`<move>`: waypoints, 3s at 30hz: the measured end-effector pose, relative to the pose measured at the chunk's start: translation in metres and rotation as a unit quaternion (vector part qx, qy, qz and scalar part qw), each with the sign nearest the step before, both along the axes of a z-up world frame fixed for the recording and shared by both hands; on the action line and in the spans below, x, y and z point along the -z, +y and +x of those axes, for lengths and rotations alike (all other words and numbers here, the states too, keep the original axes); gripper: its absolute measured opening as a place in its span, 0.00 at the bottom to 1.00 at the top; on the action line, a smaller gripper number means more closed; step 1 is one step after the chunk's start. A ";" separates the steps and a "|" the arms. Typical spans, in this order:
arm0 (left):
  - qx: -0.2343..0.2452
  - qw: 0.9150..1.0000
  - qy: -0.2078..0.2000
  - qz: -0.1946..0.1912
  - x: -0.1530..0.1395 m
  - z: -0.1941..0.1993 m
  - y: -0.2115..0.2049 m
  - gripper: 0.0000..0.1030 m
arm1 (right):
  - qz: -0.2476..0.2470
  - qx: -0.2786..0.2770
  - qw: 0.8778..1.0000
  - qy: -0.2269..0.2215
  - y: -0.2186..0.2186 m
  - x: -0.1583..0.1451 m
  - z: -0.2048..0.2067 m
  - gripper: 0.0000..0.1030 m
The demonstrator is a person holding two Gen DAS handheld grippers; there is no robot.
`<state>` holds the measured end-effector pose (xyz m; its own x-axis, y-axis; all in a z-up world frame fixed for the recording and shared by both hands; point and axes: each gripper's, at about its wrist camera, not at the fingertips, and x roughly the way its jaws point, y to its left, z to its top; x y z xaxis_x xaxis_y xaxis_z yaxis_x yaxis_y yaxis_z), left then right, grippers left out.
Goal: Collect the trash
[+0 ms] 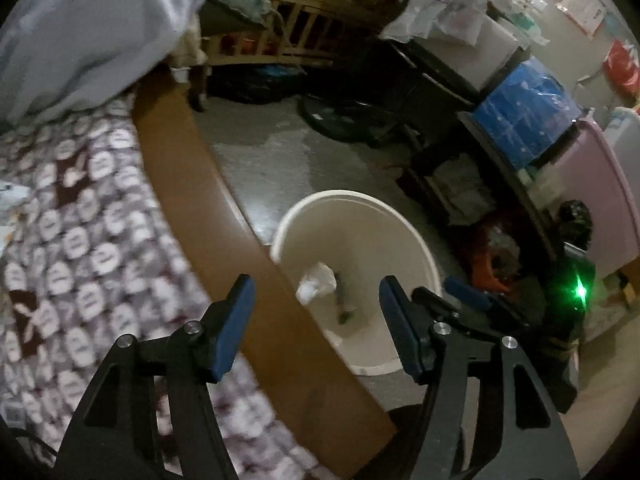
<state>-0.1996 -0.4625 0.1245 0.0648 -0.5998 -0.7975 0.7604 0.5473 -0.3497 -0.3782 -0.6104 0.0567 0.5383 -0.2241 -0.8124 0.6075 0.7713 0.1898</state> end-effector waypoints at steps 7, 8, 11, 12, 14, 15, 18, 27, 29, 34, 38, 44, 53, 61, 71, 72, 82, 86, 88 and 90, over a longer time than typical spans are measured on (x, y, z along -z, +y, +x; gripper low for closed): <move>-0.045 0.995 -0.078 0.031 -0.008 0.004 0.035 0.61 | -0.009 -0.025 1.000 -0.007 0.027 -0.008 0.017 0.56; -0.049 0.994 -0.091 0.037 -0.010 0.004 0.039 0.61 | -0.009 -0.029 1.000 -0.009 0.031 -0.010 0.020 0.56; -0.060 0.990 -0.118 0.049 -0.012 0.004 0.058 0.61 | -0.014 -0.041 0.999 -0.011 0.045 -0.017 0.030 0.57; -0.064 0.988 -0.126 0.053 -0.013 0.004 0.064 0.61 | -0.016 -0.045 0.999 -0.012 0.050 -0.019 0.033 0.57; -0.072 0.986 -0.136 0.058 -0.014 0.005 0.074 0.61 | -0.016 -0.055 0.998 -0.017 0.060 -0.024 0.041 0.57; -0.077 0.985 -0.141 0.060 -0.014 0.006 0.080 0.61 | -0.016 -0.061 0.998 -0.018 0.066 -0.026 0.044 0.57; -0.094 0.983 -0.145 0.064 -0.016 0.012 0.099 0.61 | -0.023 -0.077 0.997 -0.019 0.082 -0.031 0.056 0.60; -0.148 0.975 -0.151 0.072 -0.017 0.032 0.155 0.61 | -0.030 -0.128 0.991 -0.021 0.133 -0.040 0.096 0.61; -0.159 0.973 -0.153 0.075 -0.017 0.036 0.169 0.61 | -0.029 -0.138 0.990 -0.022 0.143 -0.041 0.104 0.61; -0.189 0.967 -0.151 0.085 -0.014 0.049 0.210 0.61 | -0.029 -0.172 0.985 -0.015 0.173 -0.039 0.124 0.62; -0.217 0.960 -0.150 0.090 -0.012 0.061 0.244 0.61 | -0.029 -0.195 0.980 -0.009 0.196 -0.035 0.143 0.63; -0.257 0.950 -0.149 0.100 -0.006 0.079 0.294 0.62 | -0.026 -0.223 0.974 -0.006 0.222 -0.031 0.171 0.63; -0.307 0.938 -0.117 0.107 0.006 0.117 0.344 0.62 | 0.002 -0.241 0.971 -0.011 0.246 -0.026 0.234 0.69; -0.331 0.938 -0.062 0.080 0.017 0.168 0.353 0.62 | 0.068 -0.213 0.974 -0.028 0.248 -0.020 0.316 0.76; -0.339 0.938 -0.026 0.069 0.047 0.225 0.339 0.64 | 0.119 -0.201 0.972 -0.007 0.246 0.016 0.380 0.76; -0.334 0.940 -0.022 0.068 0.051 0.229 0.335 0.64 | 0.121 -0.203 0.972 -0.008 0.246 0.018 0.382 0.76; -0.297 0.954 -0.001 0.040 0.052 0.230 0.318 0.33 | 0.096 -0.232 0.966 -0.062 0.245 -0.006 0.360 0.59; -0.294 0.956 -0.006 0.022 0.033 0.222 0.323 0.32 | 0.084 -0.235 0.965 -0.082 0.239 -0.026 0.339 0.59; -0.293 0.956 -0.018 0.015 0.019 0.215 0.324 0.32 | 0.075 -0.238 0.964 -0.089 0.237 -0.037 0.327 0.59; -0.289 0.957 -0.024 0.004 0.006 0.207 0.323 0.32 | 0.067 -0.245 0.963 -0.089 0.236 -0.045 0.315 0.59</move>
<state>0.0073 -0.1392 0.1185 0.4207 -0.4474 -0.7892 0.3456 0.8834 -0.3165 -0.0634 -0.3746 0.1015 0.6865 0.1919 -0.7014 0.1257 0.9187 0.3744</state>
